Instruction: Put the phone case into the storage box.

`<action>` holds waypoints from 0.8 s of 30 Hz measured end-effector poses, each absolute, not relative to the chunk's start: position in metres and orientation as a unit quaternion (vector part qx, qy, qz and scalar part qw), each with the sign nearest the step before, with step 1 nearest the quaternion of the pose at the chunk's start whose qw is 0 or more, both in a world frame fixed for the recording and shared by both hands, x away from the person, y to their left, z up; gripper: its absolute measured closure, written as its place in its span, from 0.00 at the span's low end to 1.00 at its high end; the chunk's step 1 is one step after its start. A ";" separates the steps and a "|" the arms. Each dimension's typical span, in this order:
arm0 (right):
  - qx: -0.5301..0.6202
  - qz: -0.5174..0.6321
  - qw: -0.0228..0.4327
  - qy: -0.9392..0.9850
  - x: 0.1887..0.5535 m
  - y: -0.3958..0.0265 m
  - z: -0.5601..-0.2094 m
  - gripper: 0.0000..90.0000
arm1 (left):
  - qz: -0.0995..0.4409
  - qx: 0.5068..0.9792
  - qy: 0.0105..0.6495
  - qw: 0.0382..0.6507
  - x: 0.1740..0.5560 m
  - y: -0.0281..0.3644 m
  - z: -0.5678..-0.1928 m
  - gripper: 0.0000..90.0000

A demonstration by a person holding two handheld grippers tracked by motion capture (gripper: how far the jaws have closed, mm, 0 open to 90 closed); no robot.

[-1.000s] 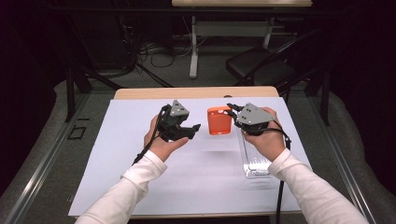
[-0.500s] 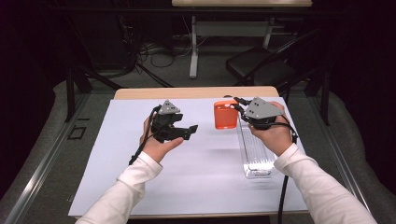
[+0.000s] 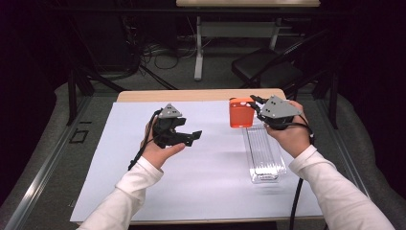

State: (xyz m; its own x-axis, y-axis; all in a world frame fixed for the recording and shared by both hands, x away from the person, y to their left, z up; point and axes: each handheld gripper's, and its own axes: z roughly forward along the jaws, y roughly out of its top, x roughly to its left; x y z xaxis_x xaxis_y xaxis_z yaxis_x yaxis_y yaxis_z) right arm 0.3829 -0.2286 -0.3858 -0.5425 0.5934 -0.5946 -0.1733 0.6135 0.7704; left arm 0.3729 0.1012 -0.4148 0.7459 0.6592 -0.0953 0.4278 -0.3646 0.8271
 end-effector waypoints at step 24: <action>0.152 0.385 0.486 0.770 0.386 -0.264 -0.384 0.89 | 0.112 0.816 0.334 0.458 0.373 0.109 -0.413 0.27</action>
